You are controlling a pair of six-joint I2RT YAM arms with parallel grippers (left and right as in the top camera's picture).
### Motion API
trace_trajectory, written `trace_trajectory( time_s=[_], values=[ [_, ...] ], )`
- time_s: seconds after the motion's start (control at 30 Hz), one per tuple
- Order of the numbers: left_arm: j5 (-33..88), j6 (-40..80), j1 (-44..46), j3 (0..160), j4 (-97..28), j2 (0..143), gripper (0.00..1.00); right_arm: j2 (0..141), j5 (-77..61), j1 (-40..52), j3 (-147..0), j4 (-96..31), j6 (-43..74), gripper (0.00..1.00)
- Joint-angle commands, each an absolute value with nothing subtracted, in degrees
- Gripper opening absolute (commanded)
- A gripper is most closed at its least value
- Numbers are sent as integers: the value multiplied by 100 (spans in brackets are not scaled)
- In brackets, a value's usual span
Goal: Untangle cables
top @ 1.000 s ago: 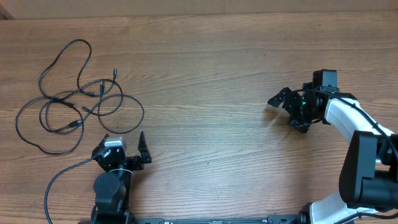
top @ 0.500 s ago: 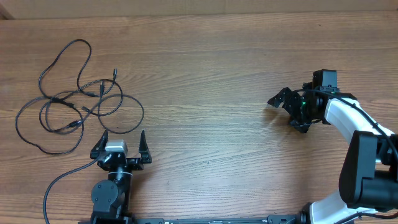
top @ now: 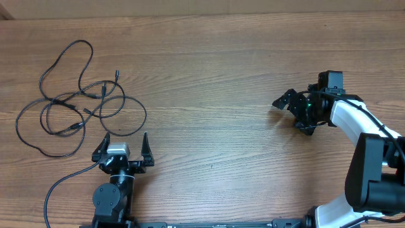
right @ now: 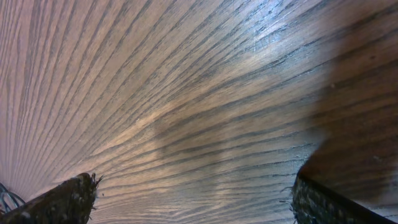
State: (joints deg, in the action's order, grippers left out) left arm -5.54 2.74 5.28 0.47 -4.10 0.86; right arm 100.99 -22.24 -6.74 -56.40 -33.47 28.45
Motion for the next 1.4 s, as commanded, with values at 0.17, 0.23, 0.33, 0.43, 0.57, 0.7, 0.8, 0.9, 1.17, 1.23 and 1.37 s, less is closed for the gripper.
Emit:
trace_trajectory(
  time_s=[0.17, 0.23, 0.33, 0.43, 0.57, 0.7, 0.8, 0.9, 1.17, 1.23, 1.37],
  values=[
    [-486, 145, 565, 30, -408, 25, 100, 10062, -2058, -668, -5660, -3330, 2801, 100],
    [-486, 145, 565, 30, -408, 25, 99, 10062, -2058, -668, -5660, -3330, 2801, 100],
    [-486, 145, 565, 30, -408, 25, 100, 10062, -2058, -668, -5660, -3330, 2801, 100],
    [-486, 145, 565, 30, -408, 25, 100, 10062, -2058, -668, -5660, -3330, 2801, 100],
    [-486, 145, 565, 30, -408, 25, 99, 10062, -2058, -668, -5660, -3330, 2801, 100],
    [-486, 145, 565, 30, -408, 25, 100, 10062, -2058, -668, -5660, -3330, 2801, 100],
    [-486, 145, 565, 30, -408, 25, 99, 10062, -2058, -668, -5660, -3332, 2801, 100],
    [-486, 145, 565, 30, -408, 25, 100, 10084, -2058, -668, -5660, -3330, 2801, 100],
    [-486, 145, 565, 30, -408, 25, 100, 10025, -2058, -668, -5660, -3332, 2801, 100],
    [-486, 145, 565, 30, -408, 25, 100, 9856, -2058, -650, -5660, -3332, 2801, 100],
    [-486, 145, 565, 30, -408, 25, 100, 9227, -2058, -639, -5660, -3332, 2801, 100]
  ],
)
